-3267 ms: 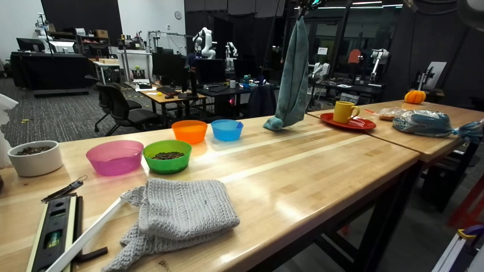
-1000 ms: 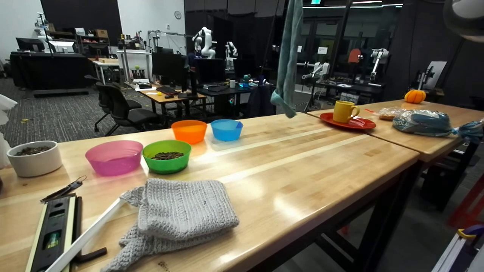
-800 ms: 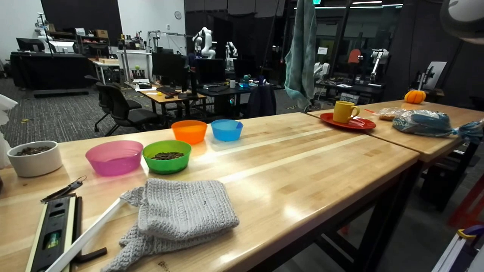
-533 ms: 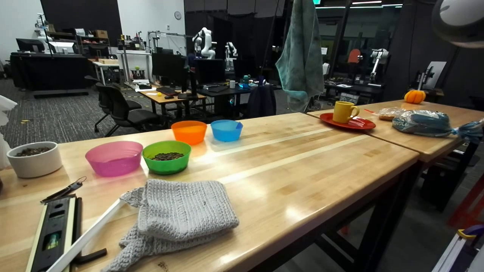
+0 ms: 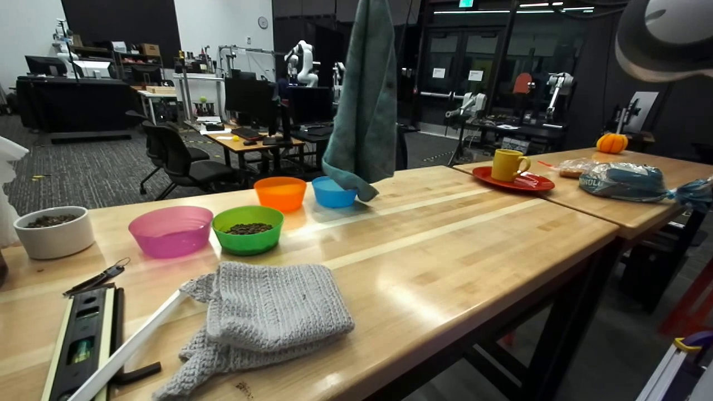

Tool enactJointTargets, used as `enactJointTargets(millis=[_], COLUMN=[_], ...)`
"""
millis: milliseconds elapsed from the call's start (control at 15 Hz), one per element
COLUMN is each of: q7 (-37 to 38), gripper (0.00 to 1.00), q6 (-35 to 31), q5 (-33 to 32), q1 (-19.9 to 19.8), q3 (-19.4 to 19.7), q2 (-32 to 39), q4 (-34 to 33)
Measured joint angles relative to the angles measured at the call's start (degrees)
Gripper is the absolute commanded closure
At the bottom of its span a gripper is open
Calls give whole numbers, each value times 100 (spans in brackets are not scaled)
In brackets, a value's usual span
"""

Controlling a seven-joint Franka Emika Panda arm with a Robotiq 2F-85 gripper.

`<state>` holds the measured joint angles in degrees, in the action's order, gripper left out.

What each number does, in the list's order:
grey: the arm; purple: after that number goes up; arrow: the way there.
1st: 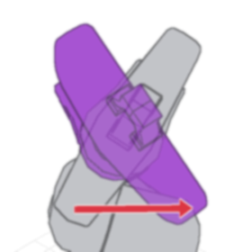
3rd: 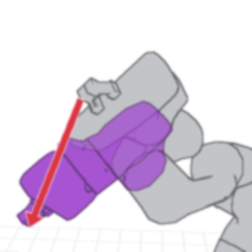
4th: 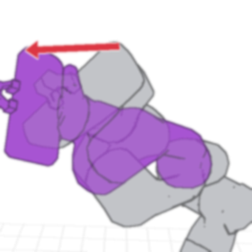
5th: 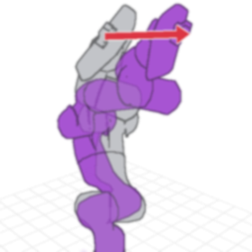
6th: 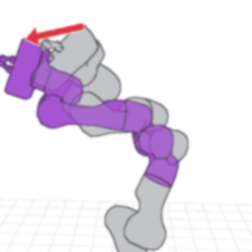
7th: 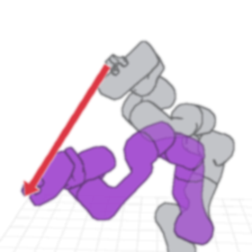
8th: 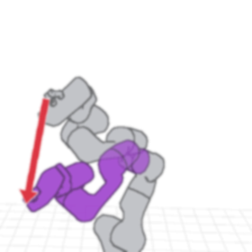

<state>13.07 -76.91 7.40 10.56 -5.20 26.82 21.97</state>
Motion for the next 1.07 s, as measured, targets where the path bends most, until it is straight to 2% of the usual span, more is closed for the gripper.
enactJointTargets(millis=[200, 400, 533, 867, 1067], q7=[-149, -288, -320, -322, -276], gripper=[100, 100, 100, 100, 100], q6=[-72, -72, -35, 146, 161], q5=[231, 463, 502, 521, 300], q1=[163, -39, -331, -1447, -1877], q3=[-224, -281, -271, -129, 116], q2=[-43, -128, -144, -181, -277], q4=[-14, -27, -23, -15, -15])
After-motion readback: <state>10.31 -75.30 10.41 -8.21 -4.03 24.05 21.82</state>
